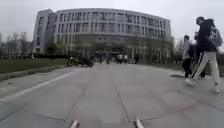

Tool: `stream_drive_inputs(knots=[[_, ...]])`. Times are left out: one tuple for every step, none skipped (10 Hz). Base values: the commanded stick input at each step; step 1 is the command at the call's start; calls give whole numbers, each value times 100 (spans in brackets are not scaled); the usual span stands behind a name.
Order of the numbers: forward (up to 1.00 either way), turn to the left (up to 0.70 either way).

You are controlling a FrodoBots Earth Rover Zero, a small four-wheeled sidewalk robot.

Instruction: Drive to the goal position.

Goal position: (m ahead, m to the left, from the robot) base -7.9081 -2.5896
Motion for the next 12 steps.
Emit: stream_drive_inputs(knots=[[85, 0], [85, 0], [85, 0], [85, 0], [85, 0], [85, 0], [85, 0], [85, 0], [85, 0], [85, 0], [85, 0], [85, 0]])
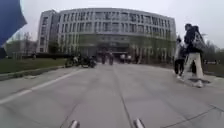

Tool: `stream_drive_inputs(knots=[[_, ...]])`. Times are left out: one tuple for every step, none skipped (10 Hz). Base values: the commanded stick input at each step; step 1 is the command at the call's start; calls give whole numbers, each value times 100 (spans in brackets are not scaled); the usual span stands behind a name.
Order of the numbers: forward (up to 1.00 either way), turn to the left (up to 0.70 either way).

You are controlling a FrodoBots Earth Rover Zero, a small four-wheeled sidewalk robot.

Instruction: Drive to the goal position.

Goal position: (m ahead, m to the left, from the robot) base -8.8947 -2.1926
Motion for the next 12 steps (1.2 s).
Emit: stream_drive_inputs(knots=[[85, 0], [85, 0], [85, 0], [85, 0], [85, 0], [85, 0], [85, 0], [85, 0], [85, 0], [85, 0], [85, 0], [85, 0]])
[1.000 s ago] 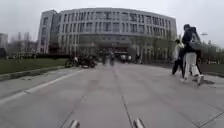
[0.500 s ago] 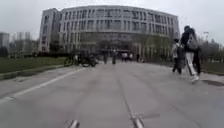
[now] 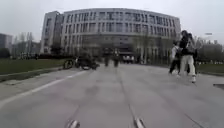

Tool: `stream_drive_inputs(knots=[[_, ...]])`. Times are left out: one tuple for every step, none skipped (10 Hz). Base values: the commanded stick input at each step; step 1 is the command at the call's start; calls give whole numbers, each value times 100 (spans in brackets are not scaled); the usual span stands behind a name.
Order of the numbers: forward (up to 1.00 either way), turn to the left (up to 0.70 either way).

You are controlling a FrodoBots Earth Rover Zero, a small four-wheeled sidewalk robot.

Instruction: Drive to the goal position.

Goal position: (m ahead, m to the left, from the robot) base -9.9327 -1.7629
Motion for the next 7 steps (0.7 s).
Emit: stream_drive_inputs(knots=[[85, 0], [85, 0], [85, 0], [85, 0], [85, 0], [85, 0], [85, 0]])
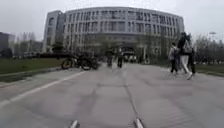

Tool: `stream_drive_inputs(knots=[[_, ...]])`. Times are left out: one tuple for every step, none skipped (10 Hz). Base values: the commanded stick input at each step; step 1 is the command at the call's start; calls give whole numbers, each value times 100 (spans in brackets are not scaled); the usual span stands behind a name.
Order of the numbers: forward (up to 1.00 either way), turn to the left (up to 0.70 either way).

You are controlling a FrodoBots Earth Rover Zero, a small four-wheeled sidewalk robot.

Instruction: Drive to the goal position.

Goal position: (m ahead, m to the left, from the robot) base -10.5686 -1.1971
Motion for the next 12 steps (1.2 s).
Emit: stream_drive_inputs(knots=[[85, 0], [85, 0], [85, 0], [85, 0], [85, 0], [85, 0], [85, 0], [85, 0], [85, 0], [85, 0], [85, 0], [85, 0]])
